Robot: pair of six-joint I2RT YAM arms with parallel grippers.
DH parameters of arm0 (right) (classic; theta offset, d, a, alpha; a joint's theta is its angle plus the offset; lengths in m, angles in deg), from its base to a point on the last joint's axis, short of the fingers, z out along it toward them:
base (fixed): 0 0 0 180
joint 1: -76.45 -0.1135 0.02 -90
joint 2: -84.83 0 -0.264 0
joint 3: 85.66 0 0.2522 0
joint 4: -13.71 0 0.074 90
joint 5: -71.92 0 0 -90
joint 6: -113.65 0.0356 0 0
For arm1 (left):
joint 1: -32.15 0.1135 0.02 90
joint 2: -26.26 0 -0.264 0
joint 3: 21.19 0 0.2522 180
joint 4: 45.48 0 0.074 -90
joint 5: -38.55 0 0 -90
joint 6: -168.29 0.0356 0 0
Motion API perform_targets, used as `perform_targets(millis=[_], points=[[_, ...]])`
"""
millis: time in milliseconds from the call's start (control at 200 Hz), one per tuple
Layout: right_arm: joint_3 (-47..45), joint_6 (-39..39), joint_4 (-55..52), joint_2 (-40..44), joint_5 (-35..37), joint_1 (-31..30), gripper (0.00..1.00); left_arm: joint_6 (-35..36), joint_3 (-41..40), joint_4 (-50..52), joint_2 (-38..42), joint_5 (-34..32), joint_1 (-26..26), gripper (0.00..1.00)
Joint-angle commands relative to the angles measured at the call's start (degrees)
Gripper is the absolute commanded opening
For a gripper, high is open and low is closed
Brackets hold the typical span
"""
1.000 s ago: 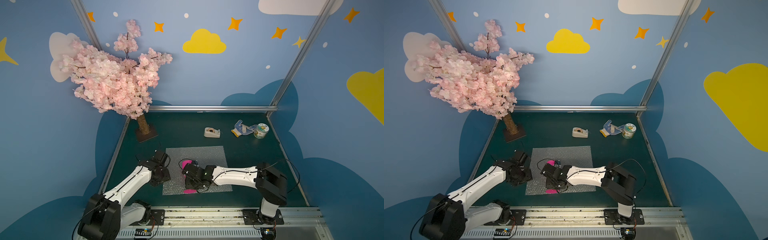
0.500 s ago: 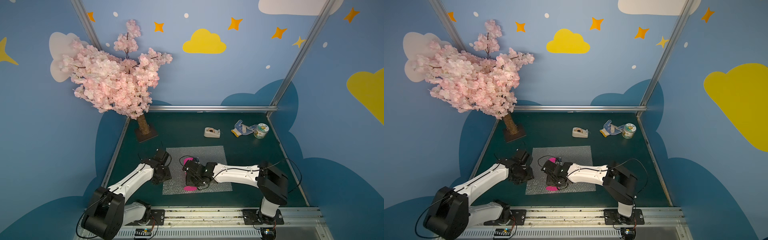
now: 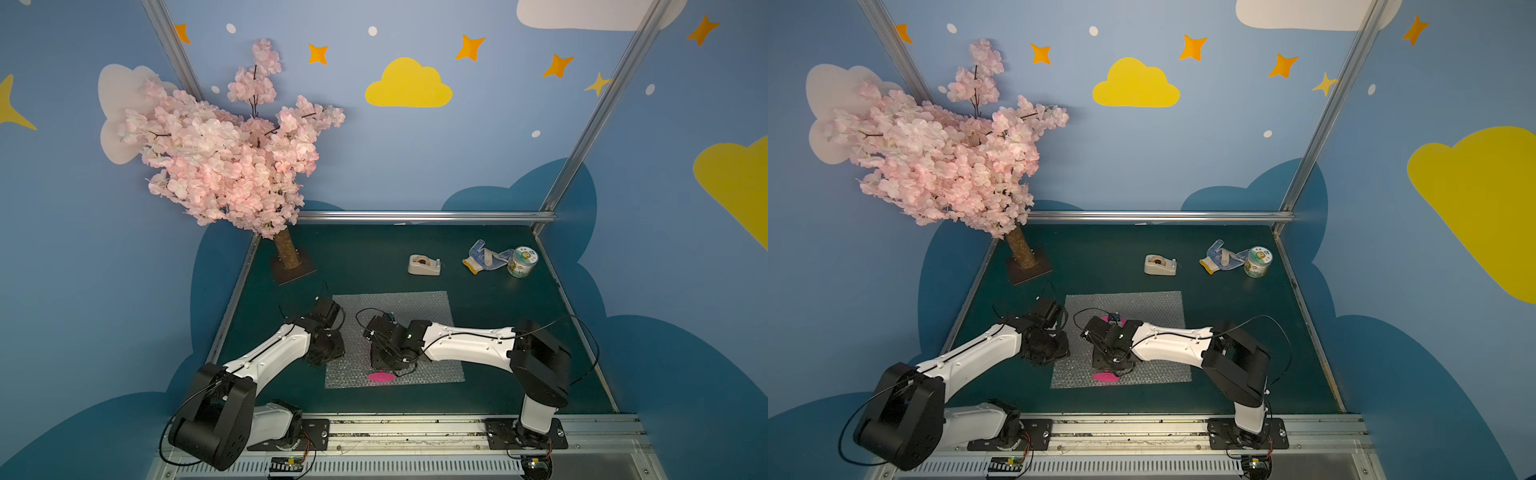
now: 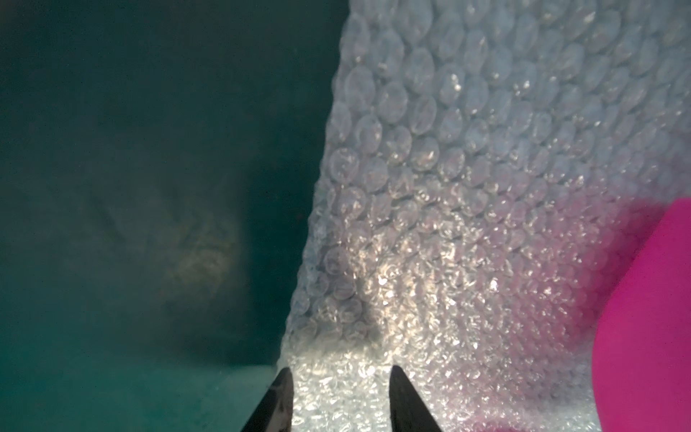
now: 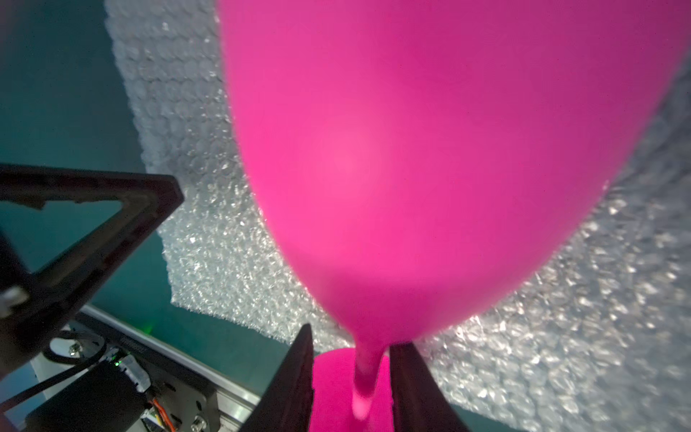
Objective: Wrap wine glasses in bubble wrap
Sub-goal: Place the wine glass on the bubble wrap, then wrap the wine glass in bubble wrap.
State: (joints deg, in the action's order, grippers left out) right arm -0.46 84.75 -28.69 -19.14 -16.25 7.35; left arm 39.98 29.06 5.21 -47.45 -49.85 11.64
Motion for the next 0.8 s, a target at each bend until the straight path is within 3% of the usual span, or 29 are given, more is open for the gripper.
perform_targets(millis=[0,120,245,385,606,796], points=[[3.3,-4.4,-6.0,4.6,2.9,-0.1,0.4,1.3,-0.5,0.4,0.1,0.0,0.2,0.43],[3.4,-5.5,-8.5,7.0,3.1,0.2,0.44,1.7,2.4,5.1,1.5,-1.0,0.4,0.5],[3.2,-7.2,-10.0,9.4,3.2,0.5,0.46,2.0,4.2,6.0,5.6,-4.1,0.3,0.51],[1.6,-7.8,-10.8,11.1,3.3,2.2,0.47,3.8,4.0,2.2,3.0,-3.1,3.1,0.44],[-4.0,-8.0,-10.0,15.7,3.3,7.4,0.48,6.4,6.2,1.6,-7.1,-3.7,4.1,0.41],[-7.3,-8.7,-9.2,19.1,2.9,10.5,0.48,5.6,4.5,-1.3,-8.7,-2.2,4.2,0.32]])
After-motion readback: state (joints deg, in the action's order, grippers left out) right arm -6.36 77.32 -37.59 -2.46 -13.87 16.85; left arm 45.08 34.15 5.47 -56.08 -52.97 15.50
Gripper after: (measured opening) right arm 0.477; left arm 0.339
